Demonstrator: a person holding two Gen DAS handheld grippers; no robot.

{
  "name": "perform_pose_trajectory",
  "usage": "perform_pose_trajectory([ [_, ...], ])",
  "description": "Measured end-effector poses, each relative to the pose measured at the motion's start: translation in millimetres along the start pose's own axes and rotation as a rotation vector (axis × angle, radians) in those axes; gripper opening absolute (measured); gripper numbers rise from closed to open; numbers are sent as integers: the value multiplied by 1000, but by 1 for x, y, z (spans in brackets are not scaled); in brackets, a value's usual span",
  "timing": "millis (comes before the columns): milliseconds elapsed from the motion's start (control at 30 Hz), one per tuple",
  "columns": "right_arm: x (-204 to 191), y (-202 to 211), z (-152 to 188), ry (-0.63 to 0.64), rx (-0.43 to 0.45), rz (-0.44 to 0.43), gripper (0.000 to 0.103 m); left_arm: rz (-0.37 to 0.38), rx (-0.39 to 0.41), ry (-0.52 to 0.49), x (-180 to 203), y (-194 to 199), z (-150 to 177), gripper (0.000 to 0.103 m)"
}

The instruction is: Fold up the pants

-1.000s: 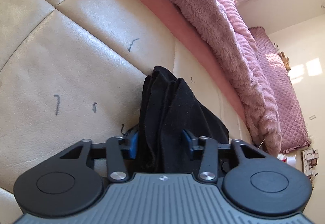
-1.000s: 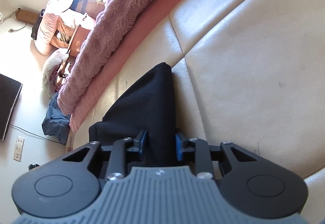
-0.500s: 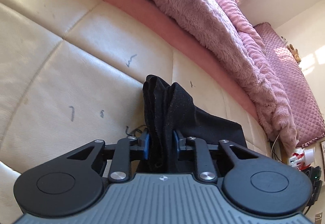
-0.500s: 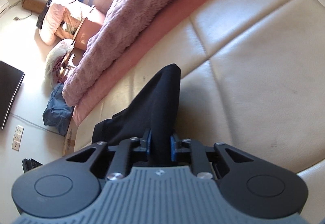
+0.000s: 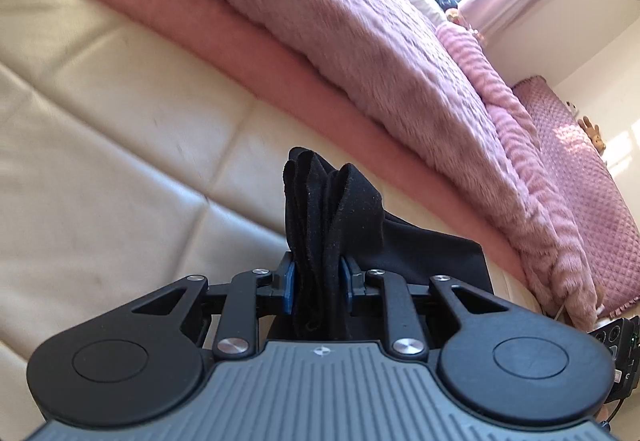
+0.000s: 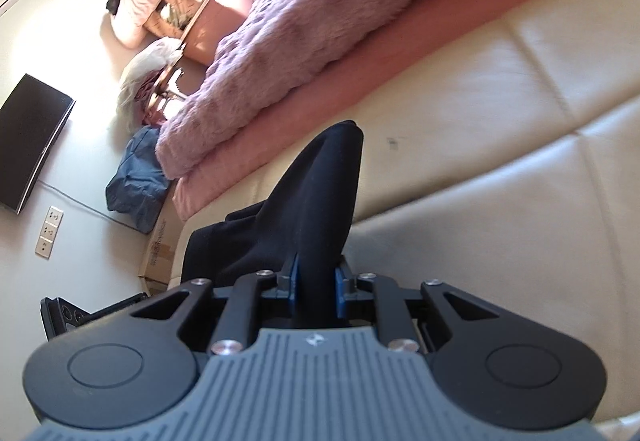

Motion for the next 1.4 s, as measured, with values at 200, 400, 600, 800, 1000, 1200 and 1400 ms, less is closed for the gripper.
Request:
perform_pose_trajectory([
  [200, -29, -40, -17, 18, -11, -38, 13, -5, 18, -15, -10, -12, -41, 25],
  [400, -43, -82, -36, 8, -24, -51, 13, -5, -3, -43, -26, -33, -75, 24],
  [600, -43, -131, -47, -2, -49, -40, 13, -16, -28, -51, -51, -62, -93, 24],
  [800, -25, -164, -54, -2, -57, 7, 13, -4, -43, -25, -68, -94, -90, 25],
  [1000, -1, -182, -55, -3, -65, 77, 13, -17, -71, 22, -81, -117, -85, 33],
  [1200, -4, -180, -55, 65, -52, 109, 19, -69, -76, 10, -79, -108, -87, 50],
  [1400, -36, -148, -64, 278, -3, 163, 37, -180, 104, -86, -44, -59, -97, 50],
])
Point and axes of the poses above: each gripper's, at about its wrist camera, not at the fingertips, and y roughly against the way its jaws point, x to its right, z to its underside, the point moved 7 cm from there along -y, roughly the way its jaws point, and after that the axes turned 11 degrees about x, right-handed, at the moved point
